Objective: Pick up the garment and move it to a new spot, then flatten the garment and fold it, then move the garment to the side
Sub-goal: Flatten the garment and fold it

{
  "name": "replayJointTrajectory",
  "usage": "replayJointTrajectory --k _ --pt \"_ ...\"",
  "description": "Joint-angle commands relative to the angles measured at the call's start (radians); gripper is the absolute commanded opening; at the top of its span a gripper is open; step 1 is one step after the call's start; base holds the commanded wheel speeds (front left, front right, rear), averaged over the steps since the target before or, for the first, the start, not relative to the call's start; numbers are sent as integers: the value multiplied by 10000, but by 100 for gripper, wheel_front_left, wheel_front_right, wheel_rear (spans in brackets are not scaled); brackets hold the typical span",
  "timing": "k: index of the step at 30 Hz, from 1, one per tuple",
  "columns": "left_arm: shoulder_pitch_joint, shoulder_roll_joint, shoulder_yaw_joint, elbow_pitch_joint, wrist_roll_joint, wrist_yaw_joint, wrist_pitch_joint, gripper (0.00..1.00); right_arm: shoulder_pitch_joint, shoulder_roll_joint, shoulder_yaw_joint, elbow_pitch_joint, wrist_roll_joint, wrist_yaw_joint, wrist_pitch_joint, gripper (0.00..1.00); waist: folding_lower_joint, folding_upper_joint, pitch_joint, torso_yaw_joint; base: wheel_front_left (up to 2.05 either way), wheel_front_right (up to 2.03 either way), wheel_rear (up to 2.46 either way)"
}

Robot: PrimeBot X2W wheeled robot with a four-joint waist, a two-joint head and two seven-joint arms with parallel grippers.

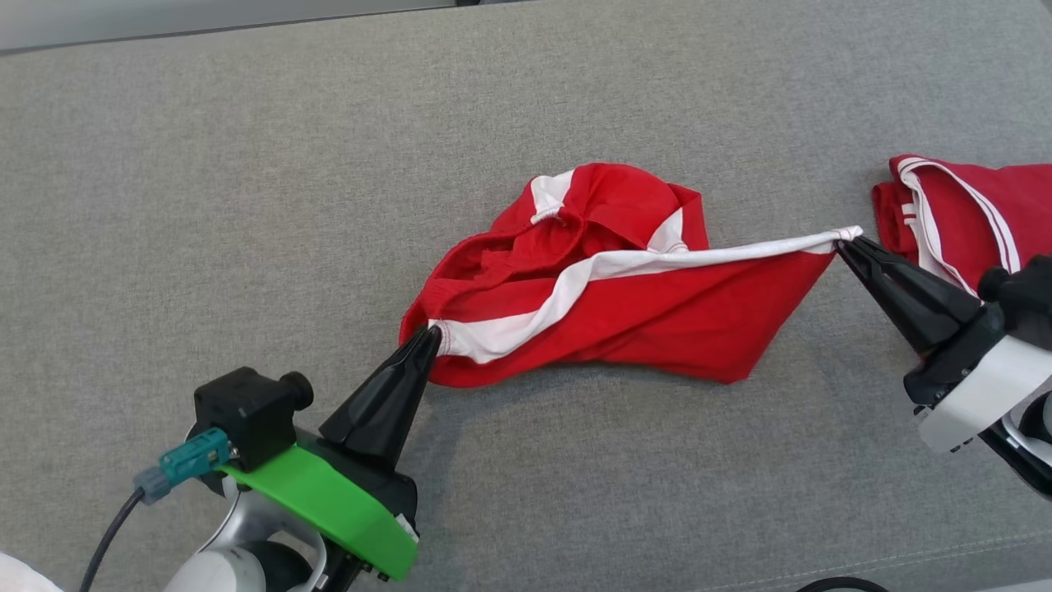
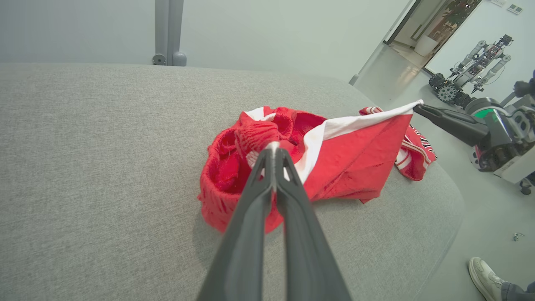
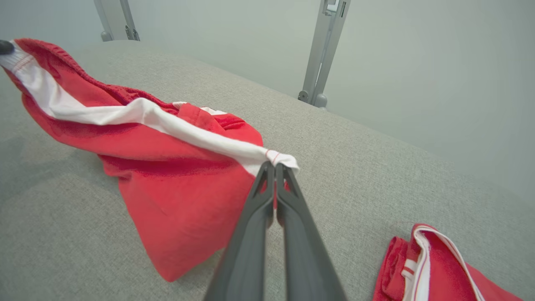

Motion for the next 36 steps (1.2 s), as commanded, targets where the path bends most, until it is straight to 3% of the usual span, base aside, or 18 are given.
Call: replayJointTrajectory --k 1,16,23,27,31,36 --pt "0 -13 46 -146 -61 41 63 0 193 6 -206 -158 -98 -16 -26 0 0 -1 -84 -66 0 0 0" --pt "-1526 -285 636 -2388 -1266 489 1302 0 950 -42 -3798 -3535 -719 -16 1226 0 0 -1 -236 -347 0 0 0" --pt "-3147 -146 1380 -2354 -2006 557 2075 0 113 -125 -4252 -4065 -485 -16 1830 0 0 -1 467 -166 0 0 0" --pt "-5113 -42 1785 -1161 -2369 412 2660 0 -1445 137 -4055 -3365 -48 -16 2287 0 0 -1 1191 60 0 0 0" --pt "-7682 11 1771 829 -1567 63 2603 0 -3873 754 -3485 -2041 -29 -14 2911 0 0 -1 1995 233 0 0 0" --pt "-10493 -672 1737 3850 -923 -297 1630 0 -7085 2601 -3059 428 -595 -16 2786 0 0 -1 2748 252 0 0 0"
